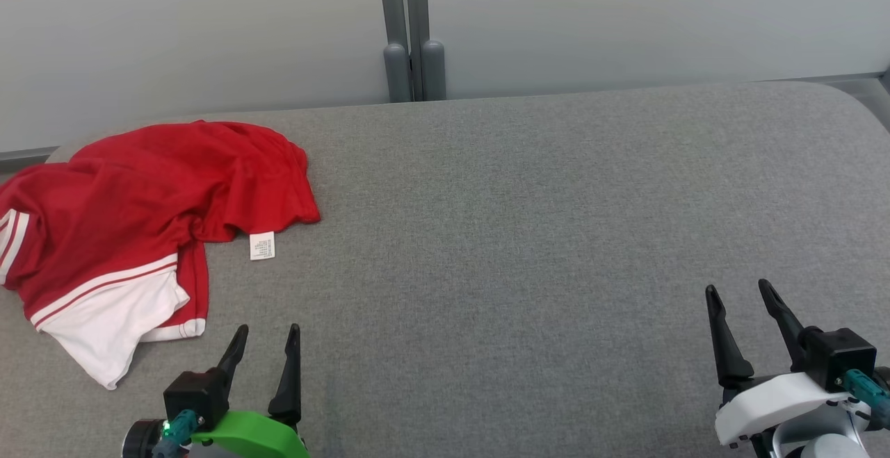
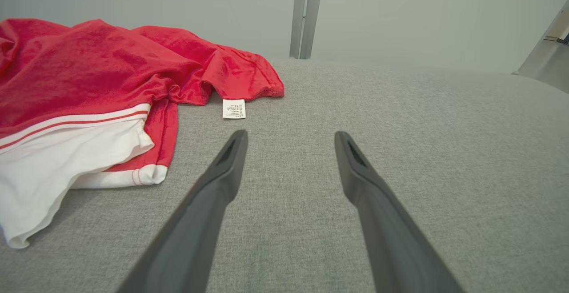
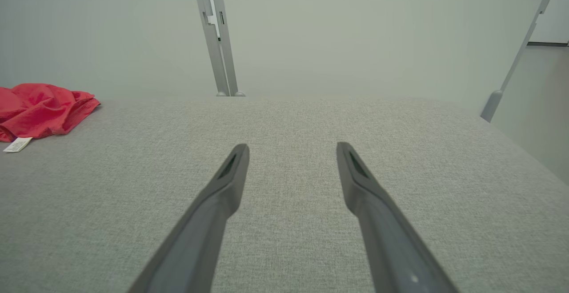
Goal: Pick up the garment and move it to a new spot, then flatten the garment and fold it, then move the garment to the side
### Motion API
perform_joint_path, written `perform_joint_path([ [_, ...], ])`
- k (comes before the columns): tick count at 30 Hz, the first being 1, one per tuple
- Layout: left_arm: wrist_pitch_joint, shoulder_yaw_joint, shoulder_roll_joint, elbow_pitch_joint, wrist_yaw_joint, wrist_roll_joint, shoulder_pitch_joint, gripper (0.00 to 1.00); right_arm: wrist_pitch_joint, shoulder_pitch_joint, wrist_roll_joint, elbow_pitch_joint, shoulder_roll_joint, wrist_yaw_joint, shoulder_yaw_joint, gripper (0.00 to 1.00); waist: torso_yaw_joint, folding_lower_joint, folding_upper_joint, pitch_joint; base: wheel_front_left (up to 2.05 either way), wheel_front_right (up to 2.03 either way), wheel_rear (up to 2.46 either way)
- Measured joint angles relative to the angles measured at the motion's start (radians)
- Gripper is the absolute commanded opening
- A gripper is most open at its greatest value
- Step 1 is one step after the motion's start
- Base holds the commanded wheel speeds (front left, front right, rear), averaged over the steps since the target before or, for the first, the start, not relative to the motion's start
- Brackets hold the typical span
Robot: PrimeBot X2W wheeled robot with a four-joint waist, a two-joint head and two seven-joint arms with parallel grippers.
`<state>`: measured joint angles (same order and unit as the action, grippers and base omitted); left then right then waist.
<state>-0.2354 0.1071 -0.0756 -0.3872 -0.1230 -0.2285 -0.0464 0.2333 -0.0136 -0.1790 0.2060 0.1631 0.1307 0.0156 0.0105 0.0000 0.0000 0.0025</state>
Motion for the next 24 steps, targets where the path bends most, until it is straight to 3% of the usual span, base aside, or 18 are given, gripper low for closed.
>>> perform_joint_path([
  [16, -0.028, -0.002, 0.011, -0.038, -0.005, 0.065, 0.0, 1.0, 0.029, -0.012, 0.091, 0.004, -0.013, 0.0, 0.026, 1.0, -0.001, 0.0, 0.0, 0.003, 0.0, 0.0, 0.0],
  [24, -0.029, -0.002, 0.016, -0.041, -0.006, 0.054, -0.003, 1.0, 0.03, -0.024, 0.084, -0.008, -0.027, 0.0, 0.031, 1.0, 0.049, 0.0, 0.0, 0.002, 0.0, 0.0, 0.0],
])
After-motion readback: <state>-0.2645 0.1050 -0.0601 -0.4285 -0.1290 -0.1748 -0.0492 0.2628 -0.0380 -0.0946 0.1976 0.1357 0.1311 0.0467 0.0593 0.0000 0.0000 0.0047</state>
